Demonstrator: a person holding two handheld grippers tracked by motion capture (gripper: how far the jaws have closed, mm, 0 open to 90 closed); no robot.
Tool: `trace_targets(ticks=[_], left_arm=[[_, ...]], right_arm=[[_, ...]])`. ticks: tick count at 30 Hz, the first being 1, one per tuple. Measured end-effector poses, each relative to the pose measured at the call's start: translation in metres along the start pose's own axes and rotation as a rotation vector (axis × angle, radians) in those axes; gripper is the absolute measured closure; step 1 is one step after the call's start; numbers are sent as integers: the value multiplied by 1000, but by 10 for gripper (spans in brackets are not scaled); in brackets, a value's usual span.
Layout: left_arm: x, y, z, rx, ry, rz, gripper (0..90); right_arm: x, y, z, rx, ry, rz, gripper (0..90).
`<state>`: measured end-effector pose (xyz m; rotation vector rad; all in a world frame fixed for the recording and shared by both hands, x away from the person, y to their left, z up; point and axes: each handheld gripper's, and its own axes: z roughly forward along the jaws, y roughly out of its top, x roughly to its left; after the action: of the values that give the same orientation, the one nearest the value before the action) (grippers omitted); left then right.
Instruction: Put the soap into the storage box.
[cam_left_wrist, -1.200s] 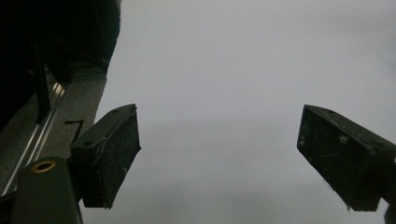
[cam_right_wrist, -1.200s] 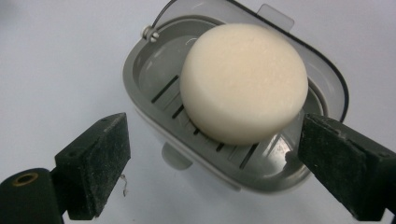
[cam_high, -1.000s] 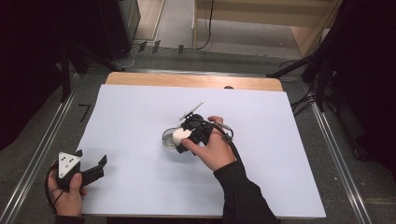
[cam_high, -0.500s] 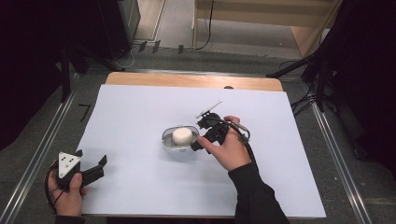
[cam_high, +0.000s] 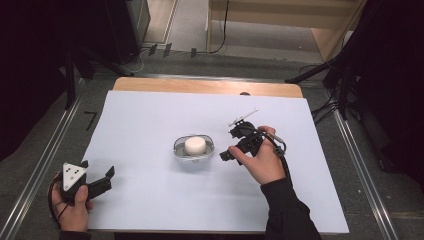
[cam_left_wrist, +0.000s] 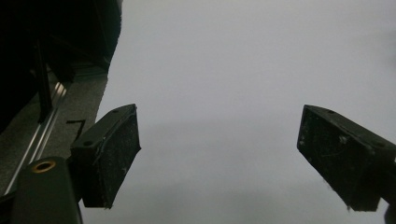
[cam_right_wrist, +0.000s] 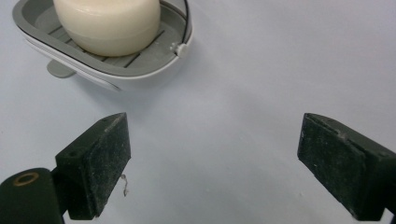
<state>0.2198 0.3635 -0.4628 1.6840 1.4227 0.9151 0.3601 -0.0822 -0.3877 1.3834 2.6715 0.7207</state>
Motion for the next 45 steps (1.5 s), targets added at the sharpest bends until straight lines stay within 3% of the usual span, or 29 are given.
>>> trace_targets(ticks=[24,45], left_arm=[[0,0,0,3,5,3,138],[-1,0,0,2,9,3,138]], right_arm=[[-48,-52,-7,-18,-40,95,81],[-74,-100,-9,-72,-67,160,73]])
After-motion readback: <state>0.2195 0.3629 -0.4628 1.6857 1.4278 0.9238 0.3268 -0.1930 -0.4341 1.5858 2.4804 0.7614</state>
